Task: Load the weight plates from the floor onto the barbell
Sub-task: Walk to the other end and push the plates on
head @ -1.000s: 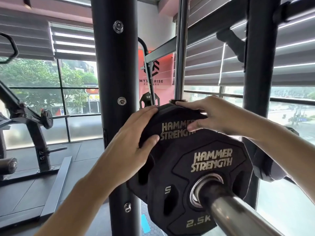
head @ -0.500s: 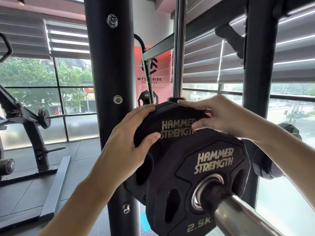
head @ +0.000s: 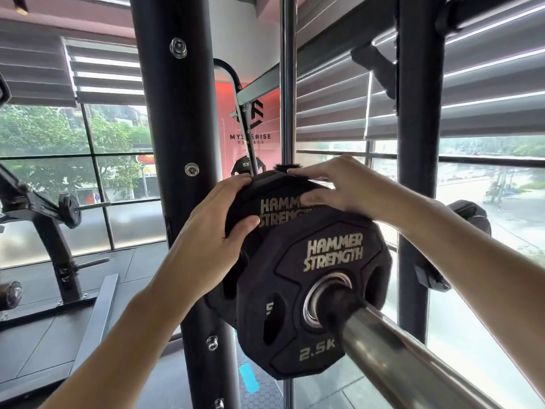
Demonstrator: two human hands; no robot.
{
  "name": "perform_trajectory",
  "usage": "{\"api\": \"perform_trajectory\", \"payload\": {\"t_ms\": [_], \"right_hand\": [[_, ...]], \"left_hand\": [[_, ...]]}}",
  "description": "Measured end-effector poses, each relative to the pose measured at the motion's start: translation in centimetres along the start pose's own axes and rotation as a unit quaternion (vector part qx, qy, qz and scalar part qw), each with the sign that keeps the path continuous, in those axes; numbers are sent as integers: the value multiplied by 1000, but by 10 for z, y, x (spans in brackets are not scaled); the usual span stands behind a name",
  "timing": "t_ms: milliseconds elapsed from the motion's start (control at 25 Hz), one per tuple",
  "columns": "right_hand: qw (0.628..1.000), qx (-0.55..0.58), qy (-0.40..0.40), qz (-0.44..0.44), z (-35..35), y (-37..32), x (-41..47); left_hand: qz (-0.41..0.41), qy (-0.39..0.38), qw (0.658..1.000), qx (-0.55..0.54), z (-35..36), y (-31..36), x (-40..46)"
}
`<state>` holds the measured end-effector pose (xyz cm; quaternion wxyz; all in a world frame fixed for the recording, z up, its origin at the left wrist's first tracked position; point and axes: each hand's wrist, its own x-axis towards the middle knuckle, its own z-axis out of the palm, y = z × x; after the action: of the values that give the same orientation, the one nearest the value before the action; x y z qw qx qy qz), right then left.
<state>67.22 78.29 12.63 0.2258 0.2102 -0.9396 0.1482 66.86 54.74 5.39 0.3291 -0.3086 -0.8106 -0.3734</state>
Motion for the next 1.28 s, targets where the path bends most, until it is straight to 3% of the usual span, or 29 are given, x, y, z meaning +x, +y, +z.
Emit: {"api": "perform_trajectory", "payload": {"t_ms": [120, 280, 440, 560, 840, 1040, 1280], "right_hand": [[996, 80, 27, -35, -5, -9, -14], [988, 136, -36, -63, -15, -17, -44], [987, 44, -150, -47, -22, -16, -63], [986, 15, -159, -43, -18, -16, -64], [989, -10, -148, -18, -14, -14, -44], [994, -15, -93, -50, -2, -12, -28], [996, 29, -55, -67, 20, -4, -14]], "left_hand": [[3, -25, 1000, -7, -8, 23, -9], [66, -88, 994, 27, -21, 52, -17], [78, -148, 969, 182, -23, 63, -21], [47, -174, 959, 220, -19, 65, -19], [-17, -139, 971, 196, -15, 55, -13], [1, -94, 975, 200, -6, 40, -12], [-6, -77, 993, 87, -2, 13, 2]]}}
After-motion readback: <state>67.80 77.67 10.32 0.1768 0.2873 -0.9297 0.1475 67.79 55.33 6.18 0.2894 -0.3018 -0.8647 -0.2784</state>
